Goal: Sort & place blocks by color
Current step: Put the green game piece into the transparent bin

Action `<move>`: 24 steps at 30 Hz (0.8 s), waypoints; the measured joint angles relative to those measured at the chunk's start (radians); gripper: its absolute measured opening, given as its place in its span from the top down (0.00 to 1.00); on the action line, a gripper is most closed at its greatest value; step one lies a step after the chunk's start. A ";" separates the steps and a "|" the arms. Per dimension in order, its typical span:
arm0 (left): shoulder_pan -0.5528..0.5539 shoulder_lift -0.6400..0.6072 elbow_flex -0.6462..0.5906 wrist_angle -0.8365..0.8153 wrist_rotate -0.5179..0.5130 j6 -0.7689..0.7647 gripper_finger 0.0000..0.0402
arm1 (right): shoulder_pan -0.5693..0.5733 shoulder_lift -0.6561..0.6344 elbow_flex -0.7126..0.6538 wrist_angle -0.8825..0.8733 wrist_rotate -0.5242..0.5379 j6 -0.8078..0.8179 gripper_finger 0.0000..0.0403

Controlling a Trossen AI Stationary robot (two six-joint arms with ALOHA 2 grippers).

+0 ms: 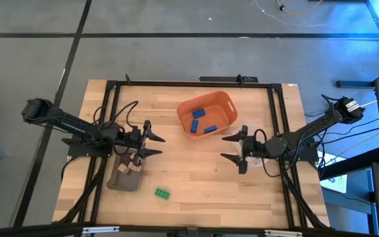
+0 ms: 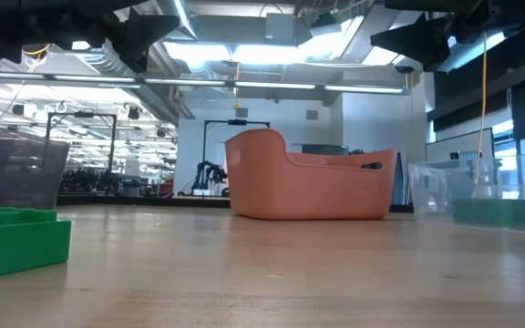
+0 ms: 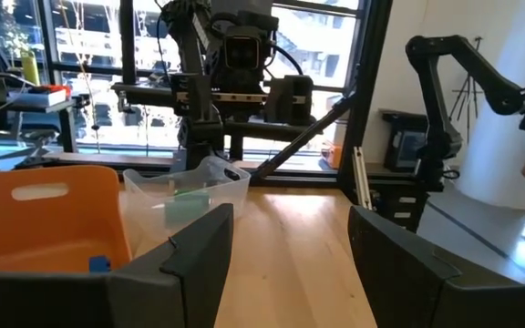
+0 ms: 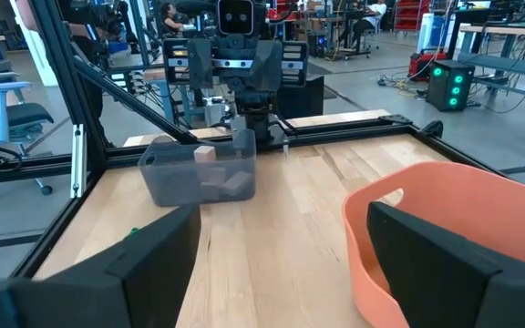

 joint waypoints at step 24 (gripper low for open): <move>0.001 0.000 0.000 -0.007 -0.019 -0.004 0.47 | 0.000 0.000 0.000 0.000 0.000 -0.009 0.21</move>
